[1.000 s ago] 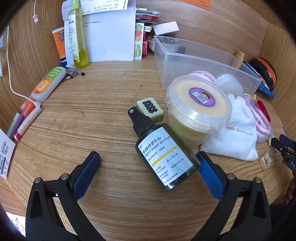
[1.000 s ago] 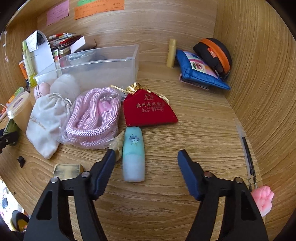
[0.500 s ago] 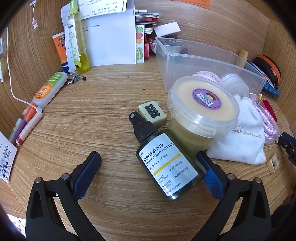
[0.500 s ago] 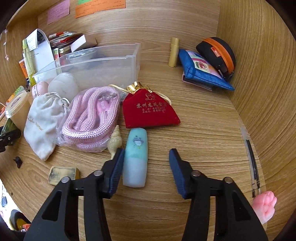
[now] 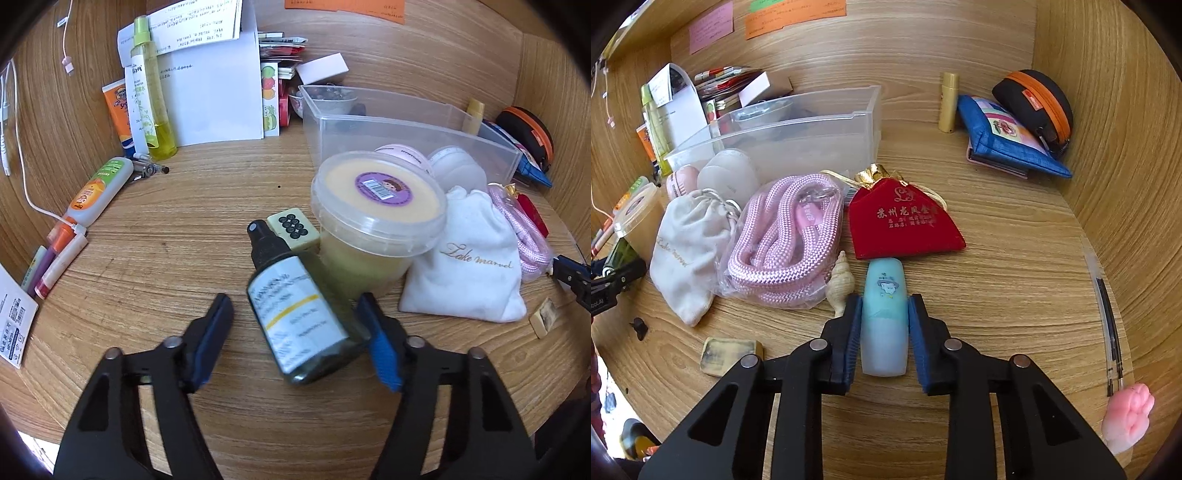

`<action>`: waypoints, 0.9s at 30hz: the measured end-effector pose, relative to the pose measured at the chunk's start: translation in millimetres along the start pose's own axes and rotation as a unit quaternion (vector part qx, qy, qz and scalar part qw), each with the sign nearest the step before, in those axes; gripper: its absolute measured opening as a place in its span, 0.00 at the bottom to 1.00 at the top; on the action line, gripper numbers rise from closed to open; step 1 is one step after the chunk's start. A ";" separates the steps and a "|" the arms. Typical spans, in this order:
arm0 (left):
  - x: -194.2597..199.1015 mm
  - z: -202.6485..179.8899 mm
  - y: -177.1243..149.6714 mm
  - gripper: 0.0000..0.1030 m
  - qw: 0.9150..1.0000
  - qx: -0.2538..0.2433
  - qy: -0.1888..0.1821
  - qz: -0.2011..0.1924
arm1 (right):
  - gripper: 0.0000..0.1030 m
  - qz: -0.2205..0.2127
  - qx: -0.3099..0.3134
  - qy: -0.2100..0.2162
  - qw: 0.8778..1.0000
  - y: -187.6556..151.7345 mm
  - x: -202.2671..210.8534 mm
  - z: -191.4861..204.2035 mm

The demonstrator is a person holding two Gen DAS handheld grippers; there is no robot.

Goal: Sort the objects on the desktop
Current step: 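Grasp the dark green pump bottle with the left tool while the right tool grasps the mint-green tube, then carry the green bottle and mint tube over the clear plastic box with both tools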

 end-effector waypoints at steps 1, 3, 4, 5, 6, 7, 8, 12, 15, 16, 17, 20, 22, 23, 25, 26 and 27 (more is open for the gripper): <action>0.9 0.6 0.0 0.54 1.000 0.000 0.002 -0.002 | 0.22 0.001 -0.003 0.001 1.000 -0.1 0.4 -0.6; 1.7 2.8 0.2 0.47 1.000 0.004 0.004 -0.003 | 0.22 -0.001 -0.005 0.004 1.000 0.3 2.4 -0.5; 1.9 3.5 0.2 0.47 1.000 0.005 0.003 -0.003 | 0.22 -0.003 -0.006 0.003 1.000 0.8 4.2 -0.5; 2.5 4.8 0.1 0.46 1.000 0.007 0.004 -0.004 | 0.22 -0.006 -0.007 0.003 1.000 1.5 6.0 -0.5; 2.8 5.6 -0.2 0.45 1.000 0.008 0.005 -0.004 | 0.22 -0.009 -0.009 0.004 1.000 2.7 8.5 -0.7; 3.3 6.0 -0.4 0.45 1.000 0.008 0.007 -0.004 | 0.22 -0.010 -0.010 0.006 1.000 3.4 10.3 -0.9; 4.4 6.6 -0.6 0.45 1.000 0.008 0.007 -0.006 | 0.22 -0.013 -0.011 0.006 1.000 4.1 12.5 -1.5; 11.3 8.2 0.1 0.42 1.000 0.007 0.016 -0.017 | 0.22 -0.023 -0.010 0.007 1.000 7.6 21.6 -1.6; 17.2 10.5 1.3 0.40 0.999 0.011 0.018 -0.025 | 0.22 -0.029 -0.012 0.009 0.999 10.1 27.2 -0.3; 19.6 11.3 1.7 0.40 0.999 0.013 0.015 -0.027 | 0.22 -0.031 -0.013 0.010 0.999 10.7 28.9 0.4; 21.2 11.4 2.0 0.40 0.999 0.014 0.014 -0.029 | 0.22 -0.032 -0.014 0.010 0.999 10.9 30.5 0.6; 27.0 12.4 2.3 0.40 0.999 0.015 0.017 -0.036 | 0.22 -0.041 -0.013 0.011 0.999 13.0 37.8 2.6; 31.6 13.1 2.5 0.40 0.999 0.016 0.019 -0.041 | 0.22 -0.047 -0.012 0.011 0.999 14.9 42.8 3.4; 34.1 13.9 3.2 0.40 0.999 0.018 0.020 -0.045 | 0.22 -0.051 -0.012 0.012 0.999 15.9 45.4 3.8; 40.3 15.0 4.8 0.40 0.998 0.019 0.022 -0.053 | 0.22 -0.057 -0.011 0.013 0.998 17.1 50.8 4.7; 42.6 15.1 5.5 0.40 0.998 0.018 0.023 -0.055 | 0.22 -0.062 -0.010 0.013 0.998 18.3 54.0 5.2; 45.7 15.7 6.6 0.40 0.998 0.018 0.024 -0.059 | 0.22 -0.064 -0.010 0.014 0.998 19.3 56.0 5.4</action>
Point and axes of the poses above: each gripper's, at about its wrist camera, not at the fingertips, and x roughly against the way its jaws point, z to its left, y to its top, the point moved 9 cm from there along -x, roughly the way its jaws point, and after that the axes turned 3 degrees about -y, right-handed, at the moved point
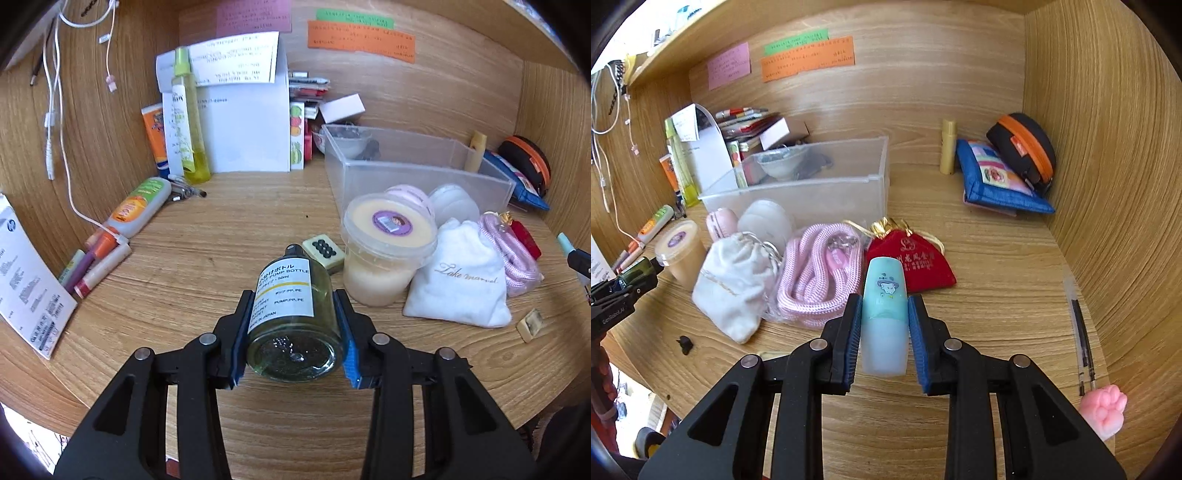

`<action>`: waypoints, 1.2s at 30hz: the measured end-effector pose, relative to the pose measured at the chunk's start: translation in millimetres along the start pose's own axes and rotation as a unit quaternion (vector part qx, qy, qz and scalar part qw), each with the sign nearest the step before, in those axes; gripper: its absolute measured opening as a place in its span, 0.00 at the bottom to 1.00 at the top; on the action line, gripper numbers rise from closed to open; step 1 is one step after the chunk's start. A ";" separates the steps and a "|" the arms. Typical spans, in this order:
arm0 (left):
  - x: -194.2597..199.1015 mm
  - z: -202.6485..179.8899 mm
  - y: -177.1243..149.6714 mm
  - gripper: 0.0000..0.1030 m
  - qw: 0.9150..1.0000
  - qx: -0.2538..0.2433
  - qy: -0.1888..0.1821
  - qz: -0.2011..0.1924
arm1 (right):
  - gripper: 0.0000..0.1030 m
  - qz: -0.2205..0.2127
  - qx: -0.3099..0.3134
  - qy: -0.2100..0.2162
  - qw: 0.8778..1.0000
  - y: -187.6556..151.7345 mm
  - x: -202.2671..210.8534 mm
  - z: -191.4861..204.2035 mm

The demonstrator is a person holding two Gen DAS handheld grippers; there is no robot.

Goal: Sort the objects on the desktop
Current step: 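Carry the green bottle and mint tube over the clear plastic box with both tools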

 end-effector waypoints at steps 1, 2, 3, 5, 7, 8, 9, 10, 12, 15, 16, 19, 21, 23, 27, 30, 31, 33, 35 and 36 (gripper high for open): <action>2.8 0.3 1.2 0.40 1.000 0.000 0.002 -0.004 | 0.22 -0.004 0.000 0.002 1.000 1.7 2.9 1.3; 5.9 0.7 2.7 0.40 1.000 0.001 0.003 -0.008 | 0.22 -0.007 0.000 0.004 1.000 3.1 5.3 2.3; 9.4 0.5 4.8 0.40 1.000 0.002 0.003 -0.012 | 0.22 -0.011 0.000 0.006 1.000 4.8 7.8 3.3; 15.9 -0.1 9.4 0.40 1.000 0.003 0.001 -0.021 | 0.22 -0.016 0.001 0.009 1.000 7.0 11.5 5.1; 22.1 -1.9 15.7 0.40 1.000 0.001 0.000 -0.031 | 0.22 -0.021 0.004 0.013 1.000 10.3 14.6 7.2; 24.9 -3.6 18.5 0.40 0.999 -0.001 -0.002 -0.035 | 0.22 -0.023 0.005 0.016 1.000 11.7 15.8 8.6; 26.2 -5.5 21.0 0.40 0.999 -0.003 -0.003 -0.035 | 0.22 -0.026 0.007 0.019 0.999 13.8 17.4 10.8; 27.3 -7.3 23.6 0.40 0.999 -0.005 -0.006 -0.035 | 0.22 -0.028 0.008 0.020 0.999 15.6 18.6 12.1; 30.3 -12.4 30.5 0.40 0.999 -0.009 -0.016 -0.041 | 0.22 -0.034 0.013 0.024 0.999 20.7 20.7 15.0; 34.9 -19.1 41.9 0.40 0.998 -0.019 -0.021 -0.051 | 0.22 -0.046 0.022 0.029 0.998 29.4 25.9 21.1; 36.3 -21.5 46.1 0.40 0.998 -0.023 -0.023 -0.055 | 0.22 -0.050 0.027 0.030 0.998 33.5 27.6 23.6; 39.7 -29.9 60.1 0.40 0.997 -0.034 -0.033 -0.065 | 0.22 -0.062 0.037 0.036 0.997 45.2 32.1 29.9; 41.9 -36.2 69.4 0.40 0.996 -0.045 -0.030 -0.074 | 0.22 -0.071 0.046 0.038 0.996 53.4 34.3 34.9; 42.9 -43.2 77.2 0.40 0.995 -0.055 -0.033 -0.081 | 0.22 -0.076 0.052 0.040 0.995 60.6 35.1 39.3; 40.0 -58.3 92.3 0.40 0.993 -0.071 -0.043 -0.089 | 0.22 -0.089 0.063 0.055 0.993 76.4 35.0 48.2; 34.2 -69.4 102.3 0.40 0.991 -0.080 -0.055 -0.089 | 0.22 -0.095 0.068 0.062 0.991 88.2 32.8 54.1; 31.9 -73.3 106.3 0.40 0.991 -0.085 -0.059 -0.090 | 0.22 -0.096 0.069 0.066 0.991 92.2 31.2 56.3; 28.7 -78.9 113.8 0.40 0.990 -0.090 -0.064 -0.092 | 0.22 -0.097 0.072 0.070 0.990 100.0 26.8 60.8; 23.6 -85.2 121.5 0.40 0.988 -0.096 -0.073 -0.092 | 0.22 -0.098 0.076 0.072 0.990 105.7 22.7 64.9; 19.3 -88.5 125.3 0.40 0.988 -0.098 -0.079 -0.090 | 0.22 -0.098 0.079 0.073 0.989 108.5 20.5 67.5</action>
Point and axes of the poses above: each gripper's, at about its wrist camera, not at the fingertips, and x roughly against the way its jaws point, z to its left, y to its top, the point moved 9 cm from there along -x, roughly the way its jaws point, and after that the axes turned 3 degrees about -y, right-handed, at the moved point
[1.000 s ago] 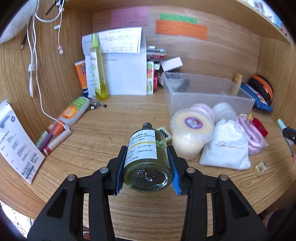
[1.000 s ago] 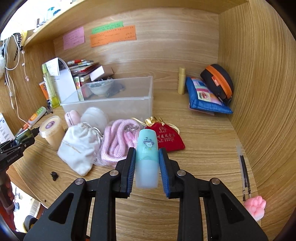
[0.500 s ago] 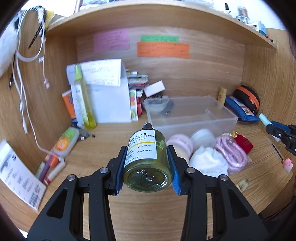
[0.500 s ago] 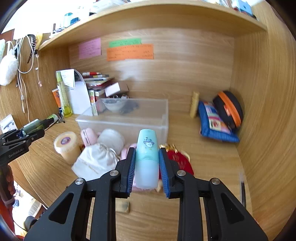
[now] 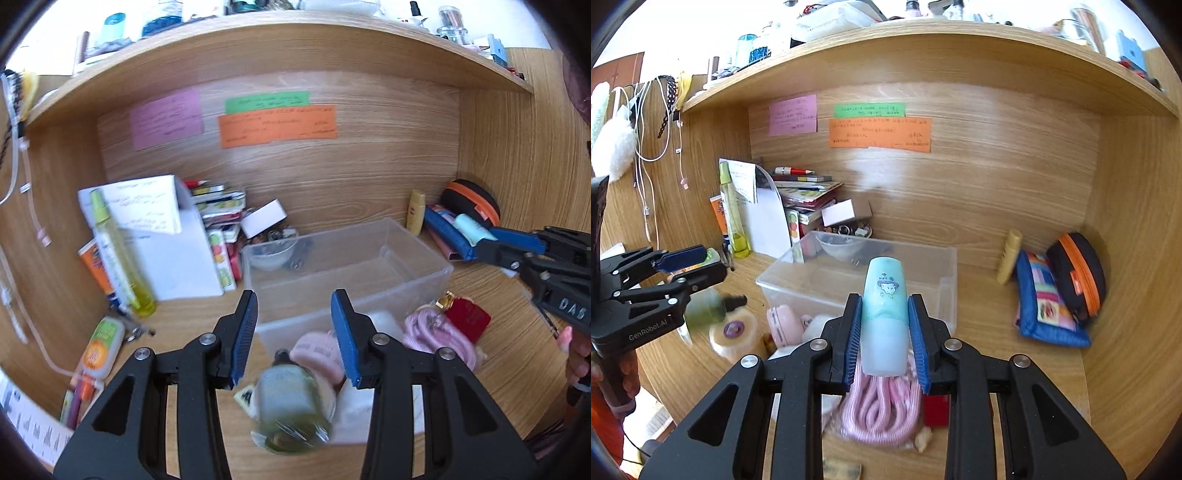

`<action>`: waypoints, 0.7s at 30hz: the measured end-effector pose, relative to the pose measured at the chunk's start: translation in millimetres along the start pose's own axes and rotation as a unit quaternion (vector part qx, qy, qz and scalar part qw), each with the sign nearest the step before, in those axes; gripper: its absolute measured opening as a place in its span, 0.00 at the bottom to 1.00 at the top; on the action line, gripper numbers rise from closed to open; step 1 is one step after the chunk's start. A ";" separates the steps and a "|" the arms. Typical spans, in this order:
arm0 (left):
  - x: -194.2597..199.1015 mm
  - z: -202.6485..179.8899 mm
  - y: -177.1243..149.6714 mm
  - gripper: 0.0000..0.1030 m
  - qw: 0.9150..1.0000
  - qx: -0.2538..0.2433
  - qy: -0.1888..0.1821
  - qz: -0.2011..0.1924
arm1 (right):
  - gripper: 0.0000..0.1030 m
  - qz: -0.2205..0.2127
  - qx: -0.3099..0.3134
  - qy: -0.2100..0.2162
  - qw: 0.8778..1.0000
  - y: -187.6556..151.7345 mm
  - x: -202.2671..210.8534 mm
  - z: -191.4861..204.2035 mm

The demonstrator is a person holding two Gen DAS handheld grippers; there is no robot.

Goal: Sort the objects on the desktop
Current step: 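Carry the green bottle and mint tube over the clear plastic box with both tools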

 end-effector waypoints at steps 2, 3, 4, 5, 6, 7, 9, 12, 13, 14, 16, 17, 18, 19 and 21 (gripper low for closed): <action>-10.9 -0.9 3.6 0.40 1.000 -0.004 -0.005 0.005 | 0.22 0.002 0.005 0.002 1.000 4.9 -9.0 1.7; -17.7 -0.8 4.0 0.40 1.000 -0.006 -0.007 0.010 | 0.22 0.006 0.006 0.005 1.000 7.0 -15.6 1.9; -23.1 0.4 3.4 0.40 1.000 -0.006 -0.006 0.015 | 0.22 0.009 0.005 0.007 1.000 8.1 -20.0 1.1; -28.3 2.2 1.8 0.40 1.000 -0.003 -0.005 0.020 | 0.22 0.013 0.003 0.008 1.000 8.6 -24.9 0.5; -32.8 5.0 -0.1 0.40 1.000 0.002 -0.007 0.025 | 0.22 0.016 0.001 0.010 1.000 8.8 -29.4 0.4; -36.0 8.1 -2.0 0.40 0.999 0.009 -0.010 0.029 | 0.22 0.020 -0.001 0.014 1.000 8.7 -34.2 1.0; -39.6 15.8 -5.7 0.40 0.999 0.020 -0.010 0.036 | 0.22 0.025 0.001 0.018 1.000 7.2 -40.6 2.5; -37.3 28.8 -9.7 0.40 0.998 0.037 -0.017 0.044 | 0.22 0.034 0.002 0.021 0.999 3.0 -47.9 3.4; -35.3 33.1 -10.7 0.40 0.998 0.041 -0.022 0.046 | 0.22 0.038 0.002 0.023 0.999 1.7 -50.5 4.2; -32.9 37.9 -11.5 0.40 0.998 0.044 -0.024 0.047 | 0.22 0.040 0.002 0.024 0.999 0.3 -52.6 4.7; -27.4 47.8 -14.8 0.40 0.997 0.048 -0.025 0.052 | 0.22 0.042 0.003 0.026 0.999 -0.5 -54.6 6.5; -24.7 53.3 -18.7 0.43 0.996 0.055 -0.032 0.059 | 0.22 0.043 0.004 0.027 0.999 -0.6 -55.1 7.7; -23.5 56.4 -22.6 0.48 0.995 0.063 -0.043 0.066 | 0.22 0.043 0.004 0.029 0.999 -0.5 -55.5 8.9; -22.3 57.5 -26.2 0.49 0.993 0.070 -0.054 0.073 | 0.22 0.043 0.004 0.030 0.999 0.2 -56.4 9.8; -18.8 56.8 -36.0 0.50 0.989 0.085 -0.079 0.087 | 0.22 0.044 0.004 0.032 0.999 0.4 -57.6 12.3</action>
Point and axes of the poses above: each gripper's, at about its wrist camera, not at the fingertips, and x roughly against the way its jaws point, z to its left, y to its top, the point moved 9 cm from there along -x, roughly the way its jaws point, and after that the axes turned 3 degrees about -y, right-handed, at the moved point
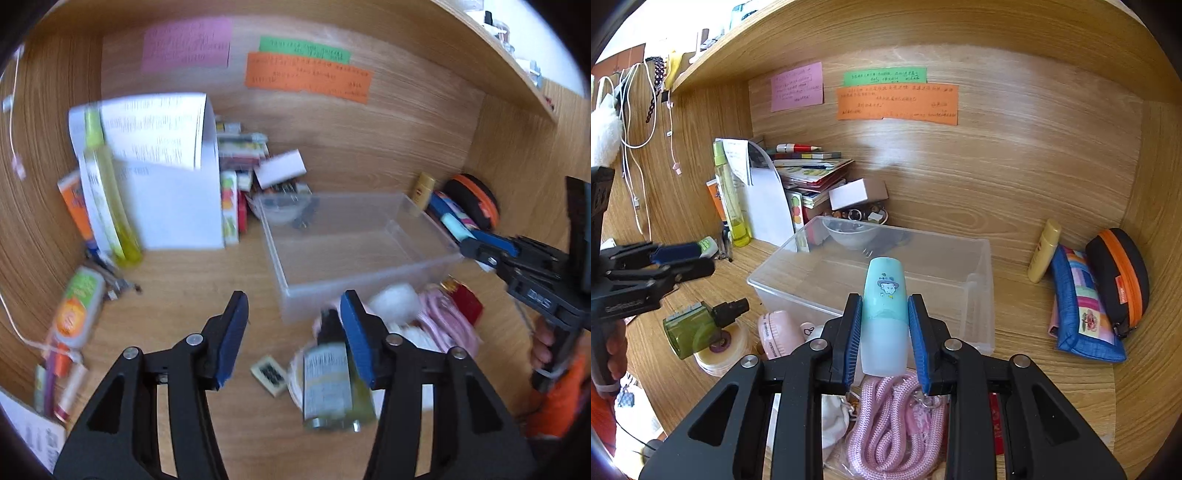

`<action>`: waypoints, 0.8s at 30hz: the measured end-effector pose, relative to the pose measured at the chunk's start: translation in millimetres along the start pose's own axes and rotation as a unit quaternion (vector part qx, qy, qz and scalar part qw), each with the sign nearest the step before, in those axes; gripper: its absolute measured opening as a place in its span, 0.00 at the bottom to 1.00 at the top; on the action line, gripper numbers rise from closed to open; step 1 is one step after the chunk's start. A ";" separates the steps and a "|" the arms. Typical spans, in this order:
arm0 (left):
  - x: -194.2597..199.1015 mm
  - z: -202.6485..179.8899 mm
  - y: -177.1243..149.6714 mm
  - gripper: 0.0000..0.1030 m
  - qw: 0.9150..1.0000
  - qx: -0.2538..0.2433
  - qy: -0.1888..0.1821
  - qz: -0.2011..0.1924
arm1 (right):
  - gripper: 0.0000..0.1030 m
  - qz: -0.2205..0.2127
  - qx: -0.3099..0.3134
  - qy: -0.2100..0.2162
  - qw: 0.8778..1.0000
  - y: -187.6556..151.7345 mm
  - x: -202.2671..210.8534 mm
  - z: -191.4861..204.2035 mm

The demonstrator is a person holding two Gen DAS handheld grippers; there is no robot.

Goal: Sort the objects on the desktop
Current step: 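Carry the green bottle and mint tube over the clear plastic box with both tools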

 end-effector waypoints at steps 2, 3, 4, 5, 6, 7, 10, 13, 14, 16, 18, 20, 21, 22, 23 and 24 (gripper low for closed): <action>0.9 -6.4 -11.2 0.53 1.000 0.004 -0.024 0.013 | 0.22 0.001 0.001 0.002 1.000 0.0 -1.0 2.9; 0.0 -11.6 -17.9 0.58 0.999 0.001 -0.032 0.020 | 0.22 0.001 0.000 0.003 1.000 -0.5 -1.5 4.3; -0.8 -15.8 -22.3 0.59 0.999 -0.003 -0.031 0.024 | 0.22 0.002 0.001 0.004 1.000 -0.9 -2.0 5.7; -2.6 -19.7 -26.6 0.60 0.999 -0.008 -0.028 0.027 | 0.22 0.003 0.001 0.005 1.000 -1.4 -2.6 6.8; -5.5 -23.4 -30.4 0.60 0.999 -0.014 -0.025 0.032 | 0.22 0.004 0.002 0.005 1.000 -1.8 -3.5 7.7; -8.3 -26.4 -33.4 0.60 0.999 -0.017 -0.024 0.036 | 0.22 0.005 0.002 0.005 1.000 -2.0 -4.0 8.4; -17.4 -30.9 -38.8 0.50 0.999 -0.029 -0.008 0.038 | 0.22 0.010 0.004 0.007 1.000 -3.6 -5.7 11.3; -22.1 -29.8 -39.2 0.40 0.999 -0.034 0.011 0.032 | 0.22 0.012 0.010 0.004 1.000 -4.8 -5.6 13.4; -22.0 -29.0 -38.7 0.40 0.999 -0.035 0.016 0.029 | 0.22 0.012 0.011 0.003 1.000 -4.9 -5.5 13.5; -20.6 -27.8 -38.2 0.40 0.999 -0.029 0.015 0.025 | 0.22 0.014 0.011 0.003 1.000 -4.9 -5.4 13.2; -17.0 -27.6 -35.9 0.40 0.999 -0.024 0.013 0.020 | 0.22 0.015 0.013 0.002 1.000 -4.7 -5.7 12.7; -12.0 -27.7 -31.2 0.40 1.000 -0.022 0.010 0.013 | 0.22 0.015 0.014 0.002 1.000 -4.1 -5.9 12.0; -8.7 -28.5 -27.3 0.40 1.000 -0.022 0.006 0.008 | 0.22 0.015 0.014 0.001 1.000 -3.6 -6.3 11.8; -5.5 -29.4 -22.7 0.40 1.000 -0.023 0.005 0.003 | 0.22 0.015 0.014 0.001 1.000 -2.9 -6.8 11.4; -4.5 -29.4 -18.5 0.40 1.000 -0.027 0.008 -0.003 | 0.22 0.014 0.013 0.001 1.000 -2.0 -7.2 10.9; -2.6 -29.7 -12.3 0.40 0.999 -0.031 0.013 -0.011 | 0.22 0.014 0.013 0.002 1.000 -1.1 -7.8 10.8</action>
Point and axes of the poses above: each gripper's, at about its wrist camera, not at the fingertips, and x roughly against the way its jaws point, z to its left, y to its top, the point moved 9 cm from there along -x, roughly the way its jaws point, and after that the axes turned 3 degrees about -y, right-handed, at the moved point
